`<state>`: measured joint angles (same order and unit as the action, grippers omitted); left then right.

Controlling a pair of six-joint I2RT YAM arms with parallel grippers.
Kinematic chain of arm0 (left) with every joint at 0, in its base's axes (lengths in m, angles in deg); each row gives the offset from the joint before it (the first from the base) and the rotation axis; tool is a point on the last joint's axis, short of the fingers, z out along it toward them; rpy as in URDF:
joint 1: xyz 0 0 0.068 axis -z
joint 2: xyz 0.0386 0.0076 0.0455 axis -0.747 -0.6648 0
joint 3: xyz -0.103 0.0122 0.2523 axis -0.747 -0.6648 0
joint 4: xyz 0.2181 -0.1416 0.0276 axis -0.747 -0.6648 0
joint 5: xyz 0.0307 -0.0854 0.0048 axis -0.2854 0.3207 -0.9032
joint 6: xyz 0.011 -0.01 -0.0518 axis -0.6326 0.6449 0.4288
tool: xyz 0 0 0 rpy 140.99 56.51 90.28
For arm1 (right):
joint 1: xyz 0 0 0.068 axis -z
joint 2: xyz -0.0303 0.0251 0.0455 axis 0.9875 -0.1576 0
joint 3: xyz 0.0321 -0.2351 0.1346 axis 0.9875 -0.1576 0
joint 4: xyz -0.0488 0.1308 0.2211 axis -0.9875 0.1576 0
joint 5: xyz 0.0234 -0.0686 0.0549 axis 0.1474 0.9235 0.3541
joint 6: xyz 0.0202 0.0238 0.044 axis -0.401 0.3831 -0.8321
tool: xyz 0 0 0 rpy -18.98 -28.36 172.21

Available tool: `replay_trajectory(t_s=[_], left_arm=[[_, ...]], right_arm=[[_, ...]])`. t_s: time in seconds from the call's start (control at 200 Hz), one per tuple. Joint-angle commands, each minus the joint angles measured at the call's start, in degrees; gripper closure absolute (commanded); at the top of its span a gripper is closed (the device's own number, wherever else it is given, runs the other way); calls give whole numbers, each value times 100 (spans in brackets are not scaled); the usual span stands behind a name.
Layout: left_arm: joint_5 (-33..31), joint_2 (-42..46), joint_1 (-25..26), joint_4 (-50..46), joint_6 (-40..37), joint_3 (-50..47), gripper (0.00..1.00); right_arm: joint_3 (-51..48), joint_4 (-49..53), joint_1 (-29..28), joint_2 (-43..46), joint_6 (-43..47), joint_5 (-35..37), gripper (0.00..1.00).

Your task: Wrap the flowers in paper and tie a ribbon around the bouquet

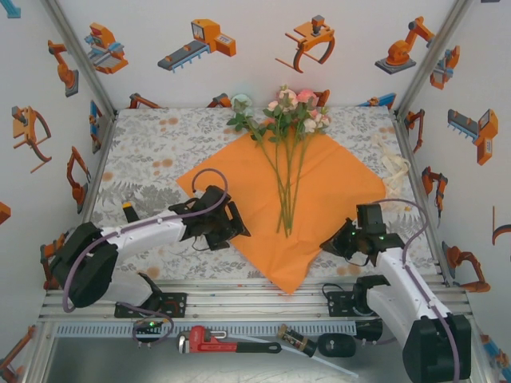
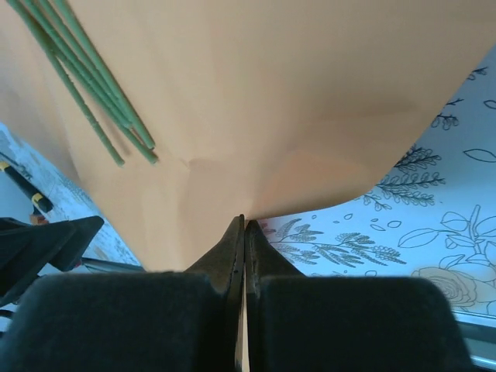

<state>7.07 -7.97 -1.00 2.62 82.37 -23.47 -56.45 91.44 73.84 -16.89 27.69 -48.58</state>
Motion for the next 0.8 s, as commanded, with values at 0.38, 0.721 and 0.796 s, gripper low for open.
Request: replay_trajectory(t_s=[0.38,0.721,0.796], left_arm=[[816,-379,27,249,162,117,36],[922,-339,-59,880,1007,174,85],[962,-338,-136,1005,1129,208,91]], right_arm=[[530,-459,15,-559,-328,-68,100],[1423,377,15,-738,1440,707,45],[1783,629,15,-534,2282,1175,33]])
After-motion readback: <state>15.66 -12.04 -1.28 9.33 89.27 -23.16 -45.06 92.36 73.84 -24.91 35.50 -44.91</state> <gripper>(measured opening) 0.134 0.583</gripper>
